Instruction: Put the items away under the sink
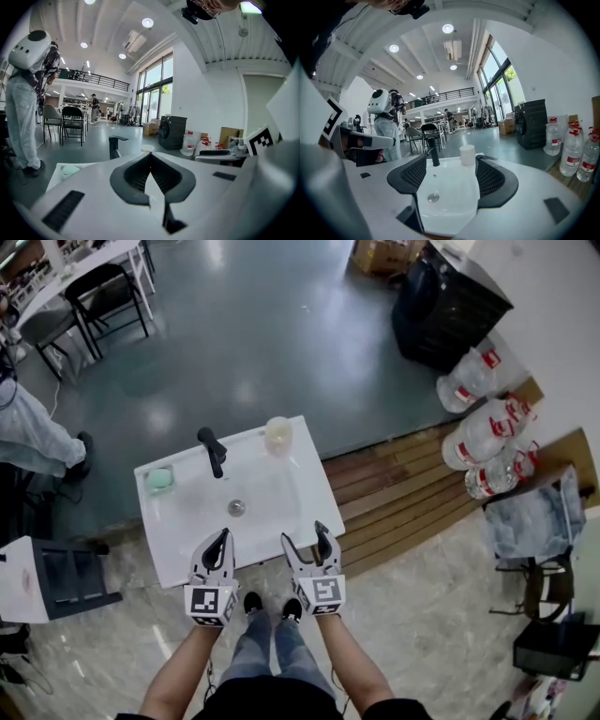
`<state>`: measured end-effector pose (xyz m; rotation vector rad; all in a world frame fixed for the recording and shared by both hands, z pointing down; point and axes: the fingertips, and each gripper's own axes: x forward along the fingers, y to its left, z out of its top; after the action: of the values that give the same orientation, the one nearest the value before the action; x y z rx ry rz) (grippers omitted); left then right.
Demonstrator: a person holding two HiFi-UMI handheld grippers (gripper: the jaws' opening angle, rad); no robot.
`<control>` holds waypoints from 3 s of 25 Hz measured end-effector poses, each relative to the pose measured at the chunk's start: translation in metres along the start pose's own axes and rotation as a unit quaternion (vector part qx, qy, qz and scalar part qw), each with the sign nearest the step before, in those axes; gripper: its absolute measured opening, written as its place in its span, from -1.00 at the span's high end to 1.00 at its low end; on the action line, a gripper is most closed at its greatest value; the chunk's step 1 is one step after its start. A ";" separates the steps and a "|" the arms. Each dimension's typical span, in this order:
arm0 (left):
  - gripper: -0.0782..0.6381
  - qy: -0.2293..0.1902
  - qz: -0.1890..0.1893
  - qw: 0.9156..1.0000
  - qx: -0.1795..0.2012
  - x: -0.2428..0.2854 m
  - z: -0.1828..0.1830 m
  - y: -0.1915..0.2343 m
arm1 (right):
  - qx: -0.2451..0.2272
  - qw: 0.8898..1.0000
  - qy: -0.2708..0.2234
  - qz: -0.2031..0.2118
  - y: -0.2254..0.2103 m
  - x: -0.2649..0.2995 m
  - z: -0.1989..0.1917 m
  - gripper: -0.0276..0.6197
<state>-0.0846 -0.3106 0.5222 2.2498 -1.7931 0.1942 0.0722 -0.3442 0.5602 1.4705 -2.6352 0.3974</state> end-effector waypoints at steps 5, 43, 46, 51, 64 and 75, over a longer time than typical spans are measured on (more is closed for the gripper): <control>0.77 0.016 0.010 1.000 0.001 0.031 -0.025 0.013 | 0.024 1.000 0.013 -0.008 -0.012 0.051 -0.025 -0.08; 0.77 0.061 0.033 0.997 -0.018 0.157 -0.105 0.068 | -0.086 0.993 0.042 -0.069 -0.062 0.250 -0.061 0.73; 0.77 0.063 0.033 0.997 -0.014 0.158 -0.104 0.070 | -0.092 0.995 0.023 -0.037 -0.051 0.244 -0.051 0.75; 0.77 0.066 0.024 0.997 0.018 0.143 -0.106 0.062 | -0.095 0.995 0.011 -0.004 -0.031 0.225 -0.041 0.79; 0.77 0.049 0.031 0.998 0.018 0.071 -0.094 0.035 | -0.126 0.989 -0.045 0.068 0.016 0.127 0.003 0.80; 0.77 0.016 0.070 0.997 -0.008 -0.060 -0.067 0.004 | -0.116 0.966 -0.098 0.211 0.100 -0.019 0.050 0.80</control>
<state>-0.0990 -0.2360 0.5715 2.0991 -1.9290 0.2395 -0.0002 -0.2924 0.4907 0.9179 -3.0222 -0.0364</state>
